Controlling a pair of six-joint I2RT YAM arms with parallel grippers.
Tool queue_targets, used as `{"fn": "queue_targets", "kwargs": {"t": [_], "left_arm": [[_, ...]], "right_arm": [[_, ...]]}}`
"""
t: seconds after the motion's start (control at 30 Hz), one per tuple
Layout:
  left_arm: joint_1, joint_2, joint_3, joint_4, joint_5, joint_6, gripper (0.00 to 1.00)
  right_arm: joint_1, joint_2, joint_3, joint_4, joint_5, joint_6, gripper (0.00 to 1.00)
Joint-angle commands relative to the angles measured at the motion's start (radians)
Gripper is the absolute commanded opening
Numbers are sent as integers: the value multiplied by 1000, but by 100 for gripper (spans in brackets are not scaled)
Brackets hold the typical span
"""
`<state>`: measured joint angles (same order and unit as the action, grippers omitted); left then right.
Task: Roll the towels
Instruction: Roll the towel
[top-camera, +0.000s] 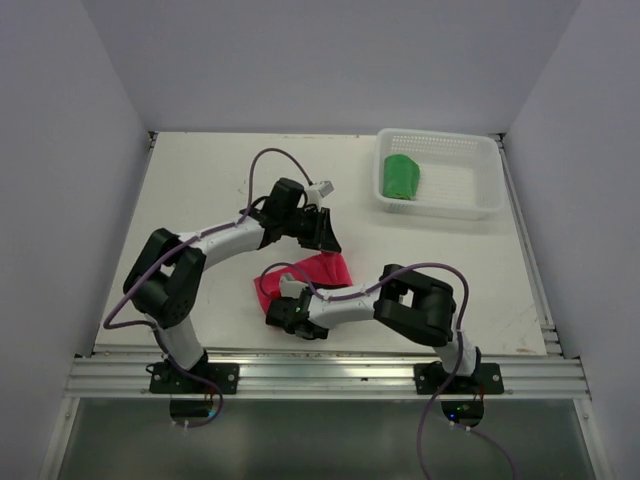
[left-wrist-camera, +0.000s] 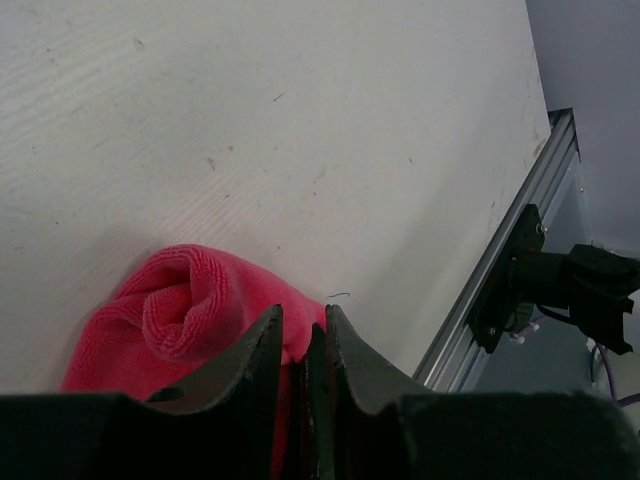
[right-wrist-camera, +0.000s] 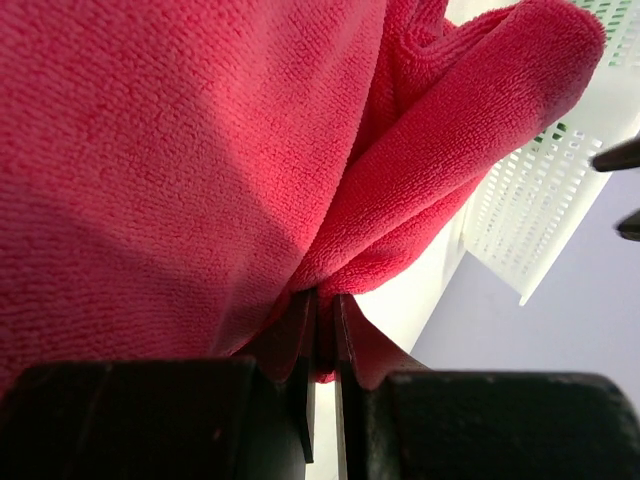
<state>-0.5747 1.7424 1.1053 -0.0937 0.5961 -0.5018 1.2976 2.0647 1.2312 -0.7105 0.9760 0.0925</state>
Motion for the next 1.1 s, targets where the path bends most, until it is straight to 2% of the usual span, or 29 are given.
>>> {"fn": "queue_targets", "kwargs": {"t": [0.0,0.23,0.37,0.5,0.63,0.83,0.97,1.07], "left_arm": [[-5,35,18,-15,14,29,26],[-7,77,-30,9,-15,32,22],[-7,111,-47,32,-97,43,20],[-4,169,-84,127,-119,10,16],[-1,204,-128,215,-122,-36,11],[-1,221,-156,239,-154,-41,8],[-1,233,-171,244,-137,-44,8],[-1,226,-197,256,-147,-46,7]], "right_arm": [[14,46,5,5,-149,24,0],[14,20,-12,25,-160,42,0],[14,-9,-35,57,-152,64,0],[14,-79,-74,100,-102,125,1],[14,-159,-124,158,-39,194,7],[14,-277,-177,192,27,309,19],[6,-397,-208,247,-2,322,31],[-3,-472,-242,273,-43,332,35]]}}
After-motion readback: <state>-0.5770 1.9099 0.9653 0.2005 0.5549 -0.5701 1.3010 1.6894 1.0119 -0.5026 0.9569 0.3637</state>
